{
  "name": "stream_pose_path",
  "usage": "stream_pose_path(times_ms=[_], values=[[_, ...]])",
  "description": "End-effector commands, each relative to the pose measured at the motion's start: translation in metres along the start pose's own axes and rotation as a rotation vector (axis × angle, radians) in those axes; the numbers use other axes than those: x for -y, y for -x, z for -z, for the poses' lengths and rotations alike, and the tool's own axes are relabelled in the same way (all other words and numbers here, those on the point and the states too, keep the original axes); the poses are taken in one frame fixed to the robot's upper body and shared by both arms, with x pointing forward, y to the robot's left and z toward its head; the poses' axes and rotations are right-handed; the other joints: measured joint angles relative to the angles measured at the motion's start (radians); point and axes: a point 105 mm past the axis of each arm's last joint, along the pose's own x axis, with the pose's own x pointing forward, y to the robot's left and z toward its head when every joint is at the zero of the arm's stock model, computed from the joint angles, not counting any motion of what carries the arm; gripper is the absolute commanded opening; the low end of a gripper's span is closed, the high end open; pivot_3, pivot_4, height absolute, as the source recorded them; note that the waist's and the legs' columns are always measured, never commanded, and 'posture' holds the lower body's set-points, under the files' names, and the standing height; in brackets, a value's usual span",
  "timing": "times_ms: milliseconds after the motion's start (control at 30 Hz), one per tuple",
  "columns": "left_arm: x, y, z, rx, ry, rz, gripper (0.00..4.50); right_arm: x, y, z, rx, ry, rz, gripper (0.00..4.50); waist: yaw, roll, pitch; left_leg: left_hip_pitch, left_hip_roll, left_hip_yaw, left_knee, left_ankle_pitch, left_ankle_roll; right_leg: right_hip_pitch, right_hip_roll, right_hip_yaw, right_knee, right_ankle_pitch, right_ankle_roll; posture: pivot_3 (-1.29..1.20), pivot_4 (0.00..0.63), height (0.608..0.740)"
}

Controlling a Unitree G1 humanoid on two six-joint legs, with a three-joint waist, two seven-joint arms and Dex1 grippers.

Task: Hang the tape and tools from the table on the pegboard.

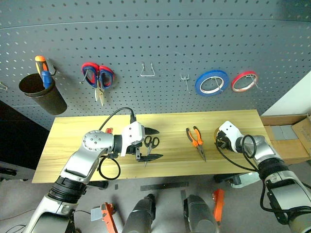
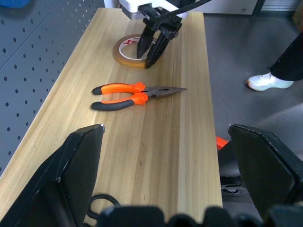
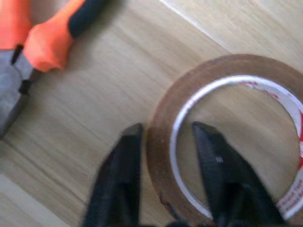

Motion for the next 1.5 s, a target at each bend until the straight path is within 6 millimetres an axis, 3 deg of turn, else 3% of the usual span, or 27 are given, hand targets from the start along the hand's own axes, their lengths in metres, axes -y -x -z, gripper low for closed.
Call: stream_pose_path(times_ms=[33, 167, 233, 367, 467, 667, 800, 967, 1267, 1500], values=[[-0.006, 0.01, -0.002, 0.004, -0.024, -0.044, 4.5, -0.007, -0.002, 0.027, -0.091, 0.045, -0.003, 0.41, 0.0, 0.0, 0.0, 0.0, 0.0, 0.0, 0.0, 0.0, 0.0, 0.0, 0.001, 0.0, 0.0, 0.001, 0.0, -0.16, 0.248, 0.74], [-0.007, 0.015, 0.002, -0.002, -0.018, -0.076, 4.5, -0.003, 0.001, 0.026, -0.072, 0.08, 0.037, 0.31, 0.0, 0.0, -0.001, 0.0, 0.001, -0.001, 0.002, 0.0, 0.0, 0.0, 0.002, 0.0, 0.0, 0.001, 0.0, -0.16, 0.24, 0.74], [-0.01, 0.021, 0.003, 0.003, -0.016, -0.109, 4.5, 0.002, 0.009, 0.016, -0.029, 0.136, 0.074, 0.31, 0.002, 0.0, -0.001, 0.0, 0.001, -0.001, 0.002, 0.0, 0.0, 0.0, 0.002, 0.0, 0.0, 0.001, 0.0, -0.16, 0.238, 0.74], [-0.013, 0.035, 0.005, 0.013, 0.008, -0.168, 4.5, 0.003, 0.042, -0.027, 0.126, 0.329, 0.172, 0.31, 0.001, 0.0, -0.001, -0.003, 0.0, 0.0, 0.002, 0.0, 0.0, -0.004, 0.001, 0.001, 0.001, 0.001, 0.0, -0.17, 0.228, 0.74], [-0.015, 0.044, 0.003, 0.03, 0.038, -0.198, 4.5, -0.02, 0.073, -0.058, 0.249, 0.439, 0.213, 0.31, -0.004, 0.001, -0.002, -0.007, 0.0, 0.001, 0.003, 0.0, -0.001, -0.01, 0.0, 0.002, 0.006, 0.001, 0.0, -0.19, 0.223, 0.74], [-0.026, 0.055, -0.002, 0.056, 0.064, -0.265, 4.5, -0.099, 0.111, -0.107, 0.496, 0.683, 0.257, 0.31, -0.007, 0.001, -0.002, -0.009, 0.002, 0.001, 0.01, -0.002, -0.003, -0.013, -0.002, -0.001, 0.014, 0.001, 0.0, -0.22, 0.226, 0.74], [-0.031, 0.055, -0.006, 0.059, 0.063, -0.265, 4.5, -0.119, 0.123, -0.147, 0.66, 0.727, 0.326, 0.31, -0.006, 0.001, -0.002, -0.009, 0.002, 0.001, 0.013, -0.002, -0.003, -0.013, -0.002, 0.0, 0.015, 0.001, 0.0, -0.23, 0.235, 0.74], [-0.042, 0.054, -0.013, 0.085, 0.081, -0.277, 4.5, -0.113, 0.113, -0.179, 0.724, 0.732, 0.358, 0.31, -0.007, 0.001, -0.002, -0.009, 0.002, 0.0, 0.013, -0.001, -0.003, -0.013, -0.001, -0.001, 0.015, 0.002, -0.001, -0.24, 0.232, 0.74], [-0.051, 0.057, -0.022, 0.117, 0.082, -0.313, 4.5, -0.085, 0.087, -0.196, 0.714, 0.738, 0.371, 0.31, -0.028, 0.001, -0.002, -0.009, 0.002, 0.001, 0.012, -0.001, -0.004, -0.014, -0.002, -0.001, 0.015, 0.002, -0.001, -0.22, 0.231, 0.74], [-0.052, 0.06, -0.019, 0.102, 0.073, -0.341, 4.5, -0.083, 0.068, -0.208, 0.744, 0.728, 0.384, 0.31, -0.05, 0.001, -0.002, -0.009, 0.003, 0.002, 0.012, -0.001, -0.004, -0.016, -0.001, -0.001, 0.017, 0.002, -0.001, -0.2, 0.231, 0.74]])
